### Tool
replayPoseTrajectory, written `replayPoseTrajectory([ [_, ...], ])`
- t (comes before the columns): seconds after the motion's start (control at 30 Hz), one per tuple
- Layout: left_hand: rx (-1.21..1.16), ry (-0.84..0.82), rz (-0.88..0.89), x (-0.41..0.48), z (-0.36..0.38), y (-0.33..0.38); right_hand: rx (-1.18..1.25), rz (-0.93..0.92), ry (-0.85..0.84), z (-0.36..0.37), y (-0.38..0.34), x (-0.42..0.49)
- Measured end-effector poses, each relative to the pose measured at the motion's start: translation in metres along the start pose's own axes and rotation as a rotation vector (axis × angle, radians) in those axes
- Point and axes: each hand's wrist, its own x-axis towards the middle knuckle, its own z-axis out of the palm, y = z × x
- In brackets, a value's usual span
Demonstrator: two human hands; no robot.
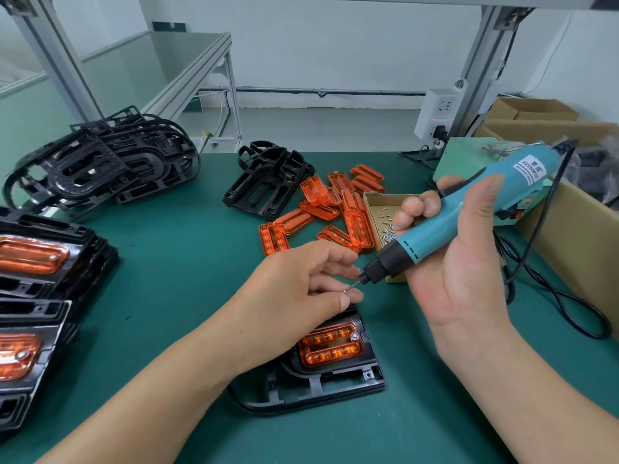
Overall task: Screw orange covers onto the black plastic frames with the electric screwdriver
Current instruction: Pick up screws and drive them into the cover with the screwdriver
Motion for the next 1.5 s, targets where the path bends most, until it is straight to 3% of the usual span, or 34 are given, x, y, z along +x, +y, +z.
replayPoseTrajectory([
  [0.47, 0.034, -0.013, 0.064, 0.001, -0.003, -0.002, -0.031, 0.023, -0.033, -0.002, 0.004, -0.003],
  [0.63, 0.362, 0.090, 0.083, 0.003, -0.034, 0.000, -0.051, 0.053, -0.088, 0.004, 0.007, -0.011],
  [0.8, 0.572, -0.248, -0.142, -0.002, -0.061, 0.003, -0.100, 0.091, -0.208, 0.017, 0.021, -0.025],
  [0.9, 0.642, -0.376, -0.183, -0.004, -0.062, 0.006, -0.129, 0.115, -0.270, 0.021, 0.028, -0.032],
  [1.5, 0.543, -0.381, -0.163, -0.003, -0.057, 0.002, -0.217, 0.105, -0.417, 0.028, 0.026, -0.039],
])
